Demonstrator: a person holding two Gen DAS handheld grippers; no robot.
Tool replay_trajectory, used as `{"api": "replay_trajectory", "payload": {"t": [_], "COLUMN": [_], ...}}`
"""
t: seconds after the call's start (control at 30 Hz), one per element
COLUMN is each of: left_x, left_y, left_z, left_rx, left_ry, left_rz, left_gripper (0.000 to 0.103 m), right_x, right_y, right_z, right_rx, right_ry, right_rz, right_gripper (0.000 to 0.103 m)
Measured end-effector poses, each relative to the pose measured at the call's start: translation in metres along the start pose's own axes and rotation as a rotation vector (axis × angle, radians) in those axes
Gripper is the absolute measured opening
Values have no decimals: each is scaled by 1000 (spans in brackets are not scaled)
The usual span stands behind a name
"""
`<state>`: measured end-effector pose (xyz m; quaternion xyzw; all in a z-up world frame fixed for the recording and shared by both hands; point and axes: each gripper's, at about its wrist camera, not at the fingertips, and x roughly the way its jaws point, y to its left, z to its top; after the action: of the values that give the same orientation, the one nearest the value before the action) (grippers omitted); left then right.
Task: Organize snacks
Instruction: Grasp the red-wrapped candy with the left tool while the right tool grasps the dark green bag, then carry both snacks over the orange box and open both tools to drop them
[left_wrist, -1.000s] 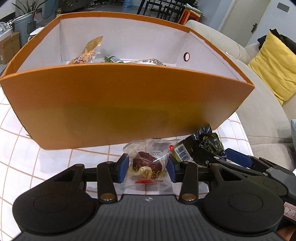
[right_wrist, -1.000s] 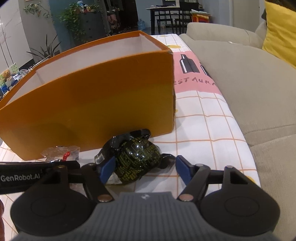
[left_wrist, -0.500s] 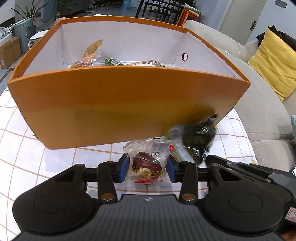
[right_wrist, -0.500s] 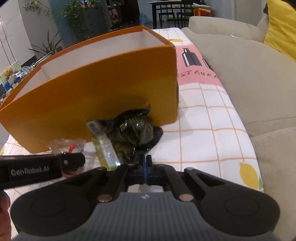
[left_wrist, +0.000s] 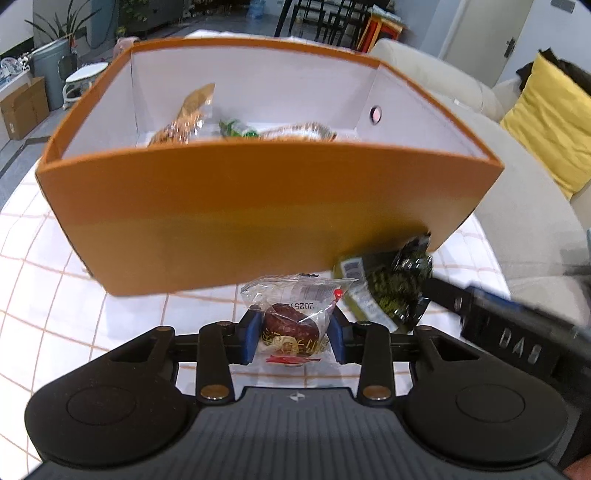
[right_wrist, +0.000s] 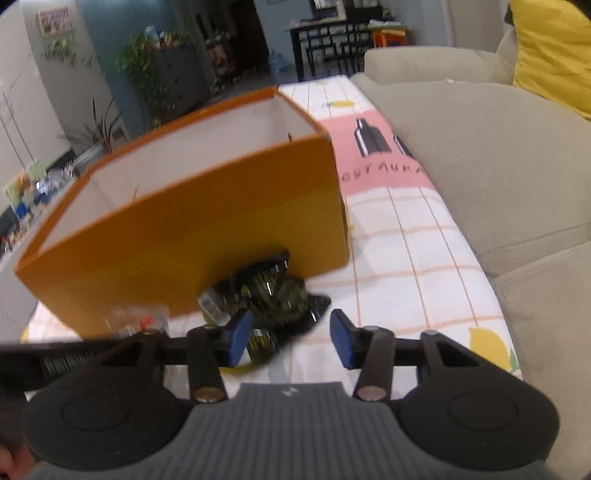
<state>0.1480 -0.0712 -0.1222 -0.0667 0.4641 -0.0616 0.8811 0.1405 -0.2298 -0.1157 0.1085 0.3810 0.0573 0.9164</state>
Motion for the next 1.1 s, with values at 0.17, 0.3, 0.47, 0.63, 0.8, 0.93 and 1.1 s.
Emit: {"api": "replay_trajectory", "payload": {"t": [0.17, 0.3, 0.47, 0.63, 0.8, 0.93, 1.1], "left_x": [2, 4, 6, 8, 9, 8, 5], "left_y": [5, 8, 8, 9, 11, 12, 14], "left_z": [0, 2, 5, 8, 8, 7, 5], "left_rx": [-1, -4, 8, 6, -3, -5, -15], "left_ry": [13, 21, 27, 32, 35, 34, 25], "left_rz": [-7, -18, -24, -30, -37, -40, -41], "left_gripper": [43, 44, 44, 44, 44, 44, 43], "right_x": [13, 30, 49, 55, 53, 47, 37], "right_y": [16, 22, 24, 30, 29, 30, 37], "right_z": [5, 2, -2, -7, -8, -12, -18], "right_rx": [-172, -294, -371, -411, -381, -394, -389], "right_ry": [-21, -4, 28, 31, 32, 34, 52], "right_rz": [8, 14, 33, 55, 79, 79, 68], "right_gripper": [57, 63, 68, 71, 62, 58, 52]}}
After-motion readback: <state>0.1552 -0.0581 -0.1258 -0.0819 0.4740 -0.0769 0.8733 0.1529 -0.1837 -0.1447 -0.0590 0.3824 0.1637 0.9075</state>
